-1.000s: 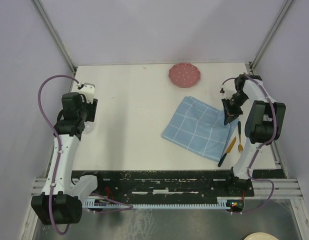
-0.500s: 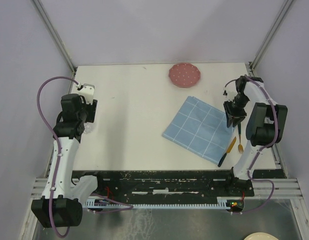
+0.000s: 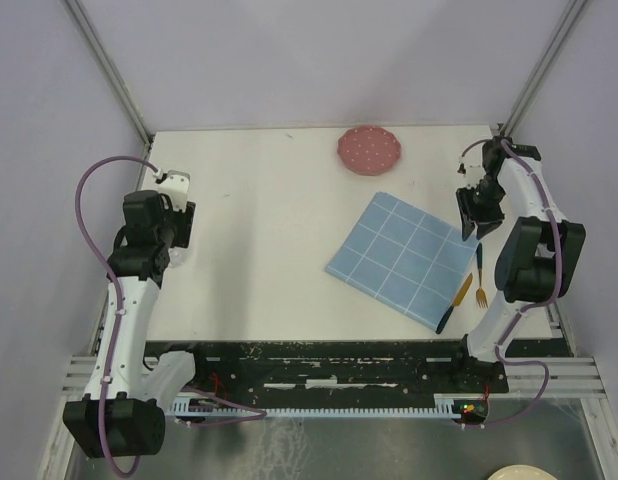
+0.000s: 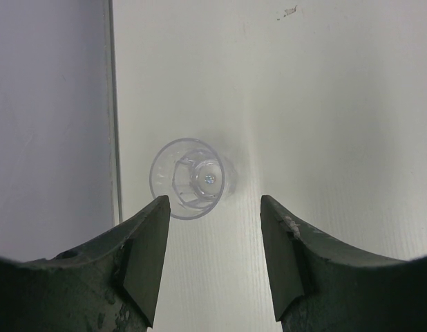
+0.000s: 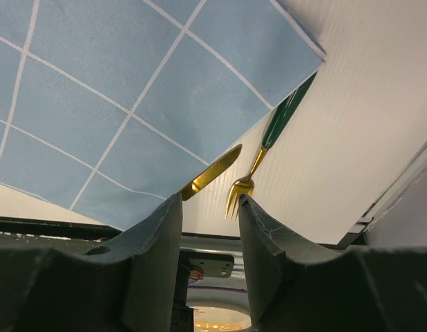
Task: Set the dinner table for one person
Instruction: Fold the napkin at the center of the board, then move the napkin to the center of the board.
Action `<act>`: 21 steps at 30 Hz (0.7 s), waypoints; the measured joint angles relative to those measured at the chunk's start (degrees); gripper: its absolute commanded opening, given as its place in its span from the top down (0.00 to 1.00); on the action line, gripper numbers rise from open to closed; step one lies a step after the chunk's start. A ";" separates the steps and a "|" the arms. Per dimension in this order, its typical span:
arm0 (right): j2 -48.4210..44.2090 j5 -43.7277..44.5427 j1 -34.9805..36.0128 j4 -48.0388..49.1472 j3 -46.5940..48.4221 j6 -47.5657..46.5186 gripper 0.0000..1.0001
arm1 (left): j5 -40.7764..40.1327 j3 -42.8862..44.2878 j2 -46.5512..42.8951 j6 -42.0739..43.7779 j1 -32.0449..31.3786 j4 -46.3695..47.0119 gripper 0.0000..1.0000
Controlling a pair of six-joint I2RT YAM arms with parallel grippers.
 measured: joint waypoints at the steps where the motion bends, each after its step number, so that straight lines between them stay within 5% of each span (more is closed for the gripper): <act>1: 0.11 0.02 0.00 0.04 -0.52 0.02 0.53 | 0.00 -0.02 -0.02 0.00 0.00 -0.04 0.38; 21: 9.86 -3.32 -2.29 -2.64 -2.01 0.83 0.52 | 0.09 -1.05 -0.85 0.09 0.00 1.09 0.38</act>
